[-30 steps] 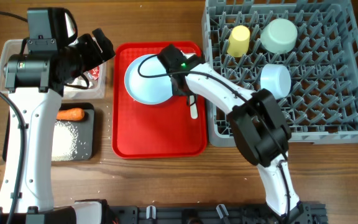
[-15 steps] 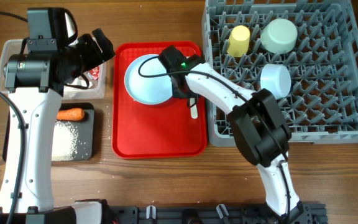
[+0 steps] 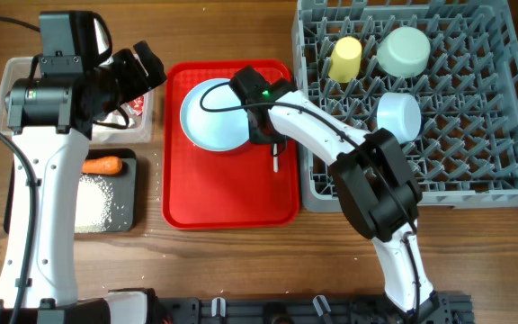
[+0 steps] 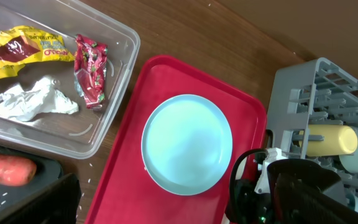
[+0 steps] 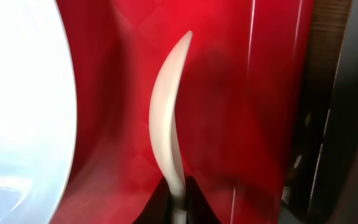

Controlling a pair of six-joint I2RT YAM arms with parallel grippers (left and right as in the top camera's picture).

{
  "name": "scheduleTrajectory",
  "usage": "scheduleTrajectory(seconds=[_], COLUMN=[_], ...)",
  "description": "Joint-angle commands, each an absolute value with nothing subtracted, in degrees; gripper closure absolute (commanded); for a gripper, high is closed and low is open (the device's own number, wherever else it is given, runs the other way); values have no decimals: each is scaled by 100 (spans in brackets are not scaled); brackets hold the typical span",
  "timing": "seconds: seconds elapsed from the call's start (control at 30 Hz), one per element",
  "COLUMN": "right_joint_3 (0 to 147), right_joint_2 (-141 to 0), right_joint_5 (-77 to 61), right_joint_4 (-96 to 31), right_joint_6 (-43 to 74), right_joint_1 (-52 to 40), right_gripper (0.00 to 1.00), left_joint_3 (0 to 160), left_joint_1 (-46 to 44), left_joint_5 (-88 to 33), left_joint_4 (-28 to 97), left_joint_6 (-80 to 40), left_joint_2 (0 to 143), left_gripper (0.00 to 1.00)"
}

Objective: Sort waste into correct bins and load items into the dishwasher rack
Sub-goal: 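Carry white spoon right and stand it in the rack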

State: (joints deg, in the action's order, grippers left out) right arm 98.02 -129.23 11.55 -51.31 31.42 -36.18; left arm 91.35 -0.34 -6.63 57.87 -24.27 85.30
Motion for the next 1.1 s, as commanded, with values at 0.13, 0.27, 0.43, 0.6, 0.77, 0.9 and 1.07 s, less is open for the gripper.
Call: scheduleTrajectory(seconds=[0.13, 0.27, 0.43, 0.6, 0.77, 0.9, 1.07], right_joint_3=[9797, 10103, 10136, 10136, 10110, 9957, 9664], right_joint_2=[-12770, -12302, -11360, -10457, -10269, -10276, -10276], right_joint_5=[937, 932, 891, 941, 954, 956, 937], right_joint_4=[-5199, -5398, -5516, -5975, -6438, -6458, -6361], right_joint_6=[2832, 2681, 2543, 2233, 1944, 1664, 1404], right_joint_1=[-3616, -3586, -3553, -3188, -2270, -1614, -1046], right_gripper=[96, 96, 96, 96, 96, 96, 96], left_joint_3=[9150, 9150, 9150, 9150, 9150, 9150, 9150], left_joint_1=[-5, -5, -5, -5, -3, -5, -5], left_joint_5=[-591, -591, -591, -589, -591, -591, -591], left_joint_4=[5774, 5774, 5774, 5774, 5774, 5774, 5774], left_joint_6=[-2335, -2335, -2335, -2335, -2335, -2335, -2335], left_joint_2=[8527, 8527, 8527, 8527, 8527, 8527, 8527], left_gripper=[0, 0, 0, 0, 0, 0, 0])
